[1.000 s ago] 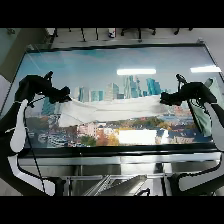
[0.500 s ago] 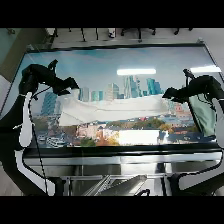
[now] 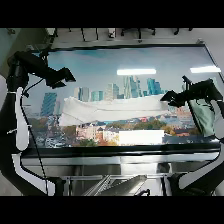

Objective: Fold the shirts.

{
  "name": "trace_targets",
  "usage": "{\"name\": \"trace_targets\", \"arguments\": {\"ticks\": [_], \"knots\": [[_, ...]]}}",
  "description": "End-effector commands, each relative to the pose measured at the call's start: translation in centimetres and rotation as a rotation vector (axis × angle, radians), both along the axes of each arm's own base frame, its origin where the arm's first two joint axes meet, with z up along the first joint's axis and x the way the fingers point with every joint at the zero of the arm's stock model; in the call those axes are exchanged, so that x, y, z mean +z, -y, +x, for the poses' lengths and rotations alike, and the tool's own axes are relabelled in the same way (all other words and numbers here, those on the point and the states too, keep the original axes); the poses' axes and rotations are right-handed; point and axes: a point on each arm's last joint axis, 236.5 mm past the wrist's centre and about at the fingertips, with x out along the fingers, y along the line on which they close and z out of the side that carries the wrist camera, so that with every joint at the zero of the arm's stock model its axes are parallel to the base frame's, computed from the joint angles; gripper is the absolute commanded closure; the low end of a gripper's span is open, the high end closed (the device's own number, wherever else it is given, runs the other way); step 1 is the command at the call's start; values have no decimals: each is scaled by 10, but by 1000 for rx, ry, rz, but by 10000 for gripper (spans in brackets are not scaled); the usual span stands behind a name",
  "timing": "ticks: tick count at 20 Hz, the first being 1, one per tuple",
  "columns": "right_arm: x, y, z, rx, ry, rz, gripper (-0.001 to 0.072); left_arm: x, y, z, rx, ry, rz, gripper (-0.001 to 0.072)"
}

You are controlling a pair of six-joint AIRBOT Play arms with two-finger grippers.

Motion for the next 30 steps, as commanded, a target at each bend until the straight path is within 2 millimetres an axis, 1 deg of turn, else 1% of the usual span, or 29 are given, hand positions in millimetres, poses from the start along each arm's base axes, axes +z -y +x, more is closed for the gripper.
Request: {"name": "trace_targets", "arguments": {"ticks": [1,2,3,4,5,6,8,9,10,11,12,13,14,15,16,17,18,20,21,22,23,24,26,27,28,29,30], "knots": [[-17,-18,-5,42,-28,68,222,13,5,-6,1,24,-4,-1],[-20,-23,-7,54,-38,73,258,17,8,-7,-4,31,-5,31],[-21,-28,-8,74,-37,73,423,22,11,-7,-7,43,-5,298],[-20,-31,-8,91,-28,70,530,26,18,-8,-17,58,-7,623],[-19,-33,-6,99,-20,71,661,31,25,-7,-25,80,-9,684],[-16,-34,-4,102,-13,68,691,36,34,-5,-35,104,-12,685],[-6,-34,-1,111,3,68,692,38,63,-4,-73,139,-20,686],[5,-35,0,121,16,68,693,35,81,-6,-103,141,-24,686],[20,-35,1,134,38,66,693,26,108,-11,-148,136,-27,686],[39,-36,2,147,67,60,693,13,132,-15,-189,124,-27,686],[61,-37,2,160,104,51,693,-4,162,-21,-236,109,-29,686],[89,-38,1,176,150,42,693,-25,190,-27,-276,93,-30,687],[120,-42,-2,196,197,41,693,-50,219,-36,-319,69,-27,686],[148,-46,-8,220,239,38,693,-75,243,-46,-355,46,-23,686],[175,-50,-14,237,272,36,693,-101,267,-58,-390,22,-17,686],[202,-55,-21,259,317,36,693,-123,285,-68,-416,4,-12,686],[226,-62,-28,278,358,40,693,-143,302,-78,-436,-9,-13,687],[257,-69,-41,298,419,20,693,-166,338,-97,-436,-62,-97,686],[268,-70,-45,292,437,12,693,-175,350,-106,-436,-91,-129,686],[277,-71,-49,295,457,3,693,-184,358,-112,-448,-108,-134,686],[284,-72,-54,299,472,-4,693,-188,363,-115,-460,-114,-133,686],[289,-73,-58,305,481,-8,693,-187,370,-117,-458,-119,-143,686],[291,-75,-64,318,475,-7,693,-173,381,-113,-444,-101,-193,686],[290,-75,-64,313,465,-3,693,-164,386,-112,-432,-98,-226,687],[289,-75,-64,312,461,-2,693,-152,385,-109,-417,-97,-255,686],[288,-75,-63,304,452,3,693,-135,381,-108,-411,-98,-279,686],[285,-75,-62,305,446,6,693,-116,373,-104,-412,-87,-287,686]]}}
